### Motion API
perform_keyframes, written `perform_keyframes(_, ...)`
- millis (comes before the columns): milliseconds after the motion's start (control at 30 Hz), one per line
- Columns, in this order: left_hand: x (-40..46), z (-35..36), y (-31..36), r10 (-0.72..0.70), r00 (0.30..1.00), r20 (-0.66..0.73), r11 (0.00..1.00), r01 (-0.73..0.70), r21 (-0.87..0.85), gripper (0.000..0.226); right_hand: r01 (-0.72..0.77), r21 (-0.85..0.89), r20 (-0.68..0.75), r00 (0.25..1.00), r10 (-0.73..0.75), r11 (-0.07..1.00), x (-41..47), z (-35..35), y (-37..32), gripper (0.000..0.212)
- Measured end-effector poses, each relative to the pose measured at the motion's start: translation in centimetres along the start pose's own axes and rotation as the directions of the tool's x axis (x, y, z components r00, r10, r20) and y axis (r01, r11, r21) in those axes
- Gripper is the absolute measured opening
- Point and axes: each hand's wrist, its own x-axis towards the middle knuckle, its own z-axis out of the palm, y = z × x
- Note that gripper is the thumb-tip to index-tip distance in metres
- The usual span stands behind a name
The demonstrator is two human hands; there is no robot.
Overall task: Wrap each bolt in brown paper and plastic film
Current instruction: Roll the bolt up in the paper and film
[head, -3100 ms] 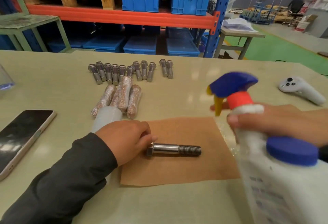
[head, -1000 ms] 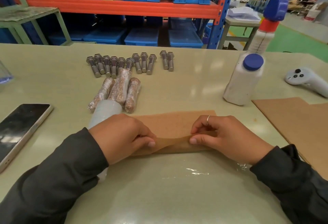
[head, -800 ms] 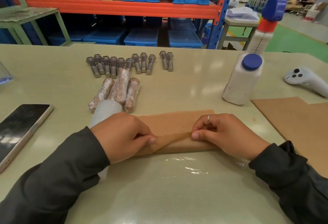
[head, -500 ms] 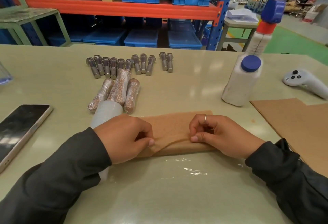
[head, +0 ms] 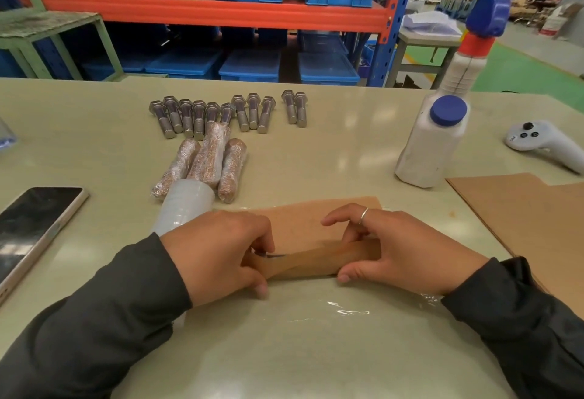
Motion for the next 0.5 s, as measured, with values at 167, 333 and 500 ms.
perform_keyframes(167,0.0,-0.1,-0.2,-0.006,1.000,-0.017,1.000,0.006,0.023,0.034,-0.027,0.040,-0.015,0.999,0.028,0.999,0.1,-0.3,0.2,0.047)
perform_keyframes(333,0.0,-0.2,0.1,0.018,1.000,0.018,0.999,-0.018,0.029,0.028,-0.029,0.106,-0.127,0.991,0.043,0.994,0.4,0.6,0.3,0.022)
perform_keyframes(500,-0.3,-0.3,0.4,0.051,0.999,-0.017,0.996,-0.052,-0.067,0.042,-0.041,0.216,-0.111,0.992,0.067,0.975,0.9,0.8,0.5,0.018)
